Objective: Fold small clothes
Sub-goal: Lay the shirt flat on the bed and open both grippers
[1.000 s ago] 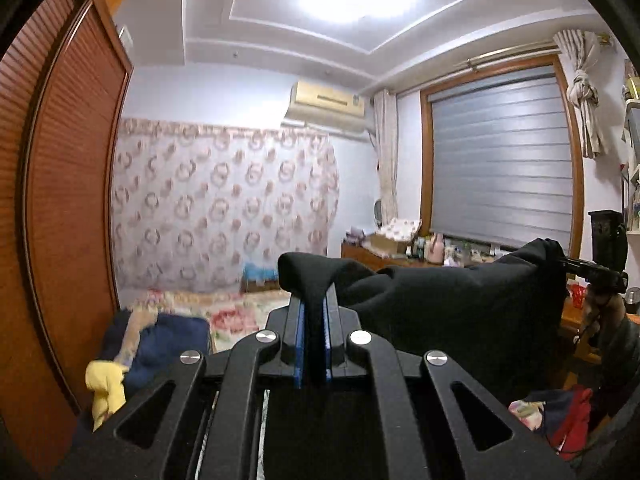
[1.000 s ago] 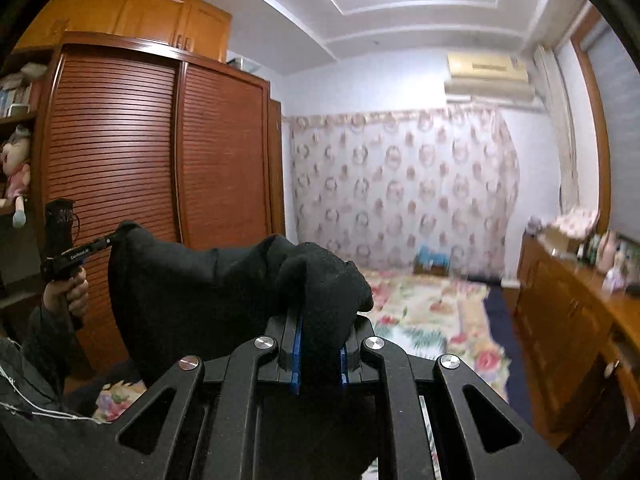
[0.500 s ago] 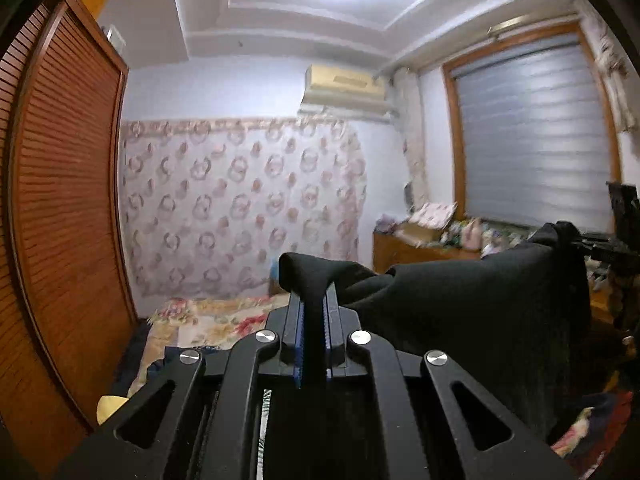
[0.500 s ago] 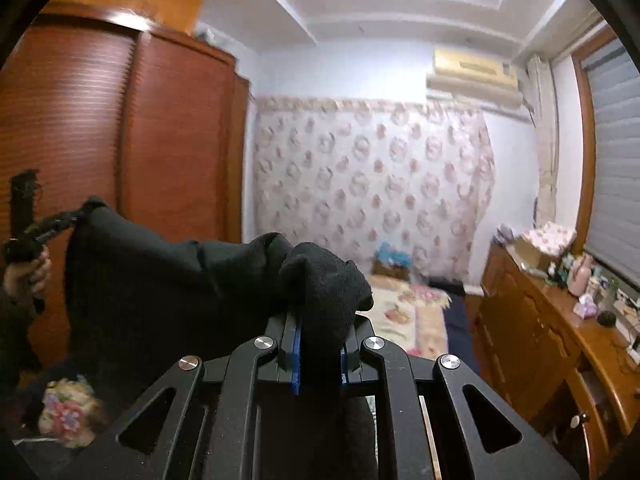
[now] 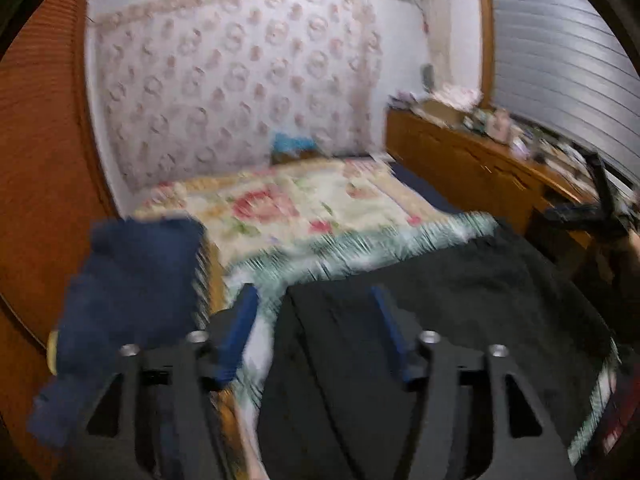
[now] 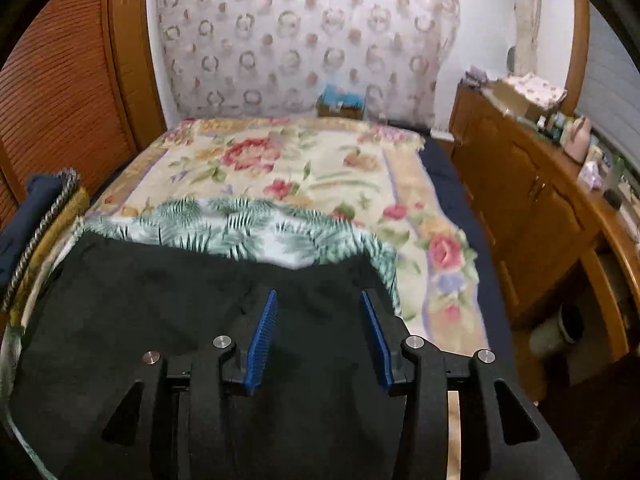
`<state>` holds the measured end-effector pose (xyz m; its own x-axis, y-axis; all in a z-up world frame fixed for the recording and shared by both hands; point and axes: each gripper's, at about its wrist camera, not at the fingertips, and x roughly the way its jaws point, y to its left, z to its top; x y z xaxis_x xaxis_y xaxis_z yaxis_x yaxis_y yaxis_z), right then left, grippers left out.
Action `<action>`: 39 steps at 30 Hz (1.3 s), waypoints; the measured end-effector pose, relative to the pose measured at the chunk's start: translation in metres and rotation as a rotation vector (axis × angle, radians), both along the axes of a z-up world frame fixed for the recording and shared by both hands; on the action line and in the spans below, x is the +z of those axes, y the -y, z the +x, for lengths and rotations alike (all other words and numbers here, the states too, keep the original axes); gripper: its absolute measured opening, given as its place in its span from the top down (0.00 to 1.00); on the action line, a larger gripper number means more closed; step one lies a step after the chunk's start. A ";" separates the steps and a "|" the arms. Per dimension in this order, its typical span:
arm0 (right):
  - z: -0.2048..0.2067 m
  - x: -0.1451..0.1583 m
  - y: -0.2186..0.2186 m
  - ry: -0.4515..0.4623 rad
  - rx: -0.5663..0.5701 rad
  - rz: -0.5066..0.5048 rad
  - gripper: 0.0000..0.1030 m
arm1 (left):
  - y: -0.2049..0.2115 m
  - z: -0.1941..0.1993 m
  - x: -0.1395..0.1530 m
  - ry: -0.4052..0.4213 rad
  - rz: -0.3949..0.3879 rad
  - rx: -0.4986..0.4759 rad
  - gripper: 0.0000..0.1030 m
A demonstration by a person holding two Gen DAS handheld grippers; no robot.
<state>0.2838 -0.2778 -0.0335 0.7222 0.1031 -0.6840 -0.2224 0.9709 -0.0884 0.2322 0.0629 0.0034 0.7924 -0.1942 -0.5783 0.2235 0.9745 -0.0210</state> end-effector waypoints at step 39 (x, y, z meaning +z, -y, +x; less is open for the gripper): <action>-0.069 -0.036 0.076 -0.039 0.022 0.085 0.38 | 0.039 -0.070 -0.101 -0.260 0.027 -0.020 0.22</action>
